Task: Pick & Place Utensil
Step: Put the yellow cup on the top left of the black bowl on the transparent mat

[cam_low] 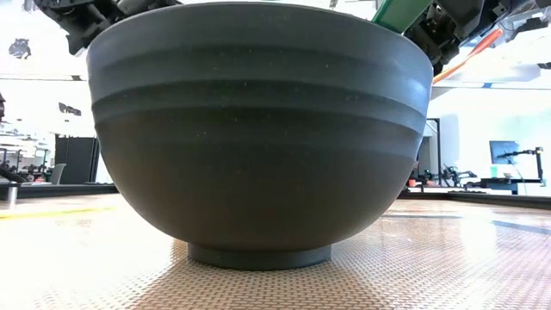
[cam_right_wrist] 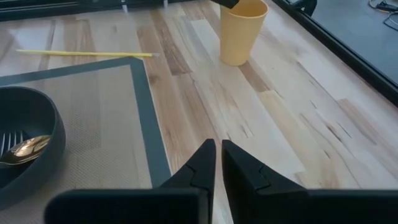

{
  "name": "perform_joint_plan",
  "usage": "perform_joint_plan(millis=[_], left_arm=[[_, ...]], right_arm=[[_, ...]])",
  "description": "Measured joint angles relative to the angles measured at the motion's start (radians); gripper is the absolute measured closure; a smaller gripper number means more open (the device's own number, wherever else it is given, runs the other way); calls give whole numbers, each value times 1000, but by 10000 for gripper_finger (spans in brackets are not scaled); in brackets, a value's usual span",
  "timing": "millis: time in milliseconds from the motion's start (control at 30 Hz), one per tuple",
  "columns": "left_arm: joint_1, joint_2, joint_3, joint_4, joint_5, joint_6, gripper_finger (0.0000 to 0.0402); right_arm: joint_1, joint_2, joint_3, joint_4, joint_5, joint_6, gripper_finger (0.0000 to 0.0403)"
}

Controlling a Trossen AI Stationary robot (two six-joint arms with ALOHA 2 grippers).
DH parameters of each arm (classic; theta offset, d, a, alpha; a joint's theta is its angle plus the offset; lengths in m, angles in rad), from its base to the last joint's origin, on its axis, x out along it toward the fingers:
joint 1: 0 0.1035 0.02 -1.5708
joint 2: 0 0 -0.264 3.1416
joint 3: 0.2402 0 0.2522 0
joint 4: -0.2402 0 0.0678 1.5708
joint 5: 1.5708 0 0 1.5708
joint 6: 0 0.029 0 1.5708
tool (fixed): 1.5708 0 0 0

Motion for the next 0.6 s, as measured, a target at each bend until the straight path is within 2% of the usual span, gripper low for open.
perform_joint_plan(millis=[400, 600], left_arm=[[2, 0, -28, 8, 0, 0, 353], [2, 0, -28, 11, 65, 6, 353]], right_arm=[[0, 0, 0, 0, 0, 0, 386], [0, 0, 0, 0, 0, 0, 386]])
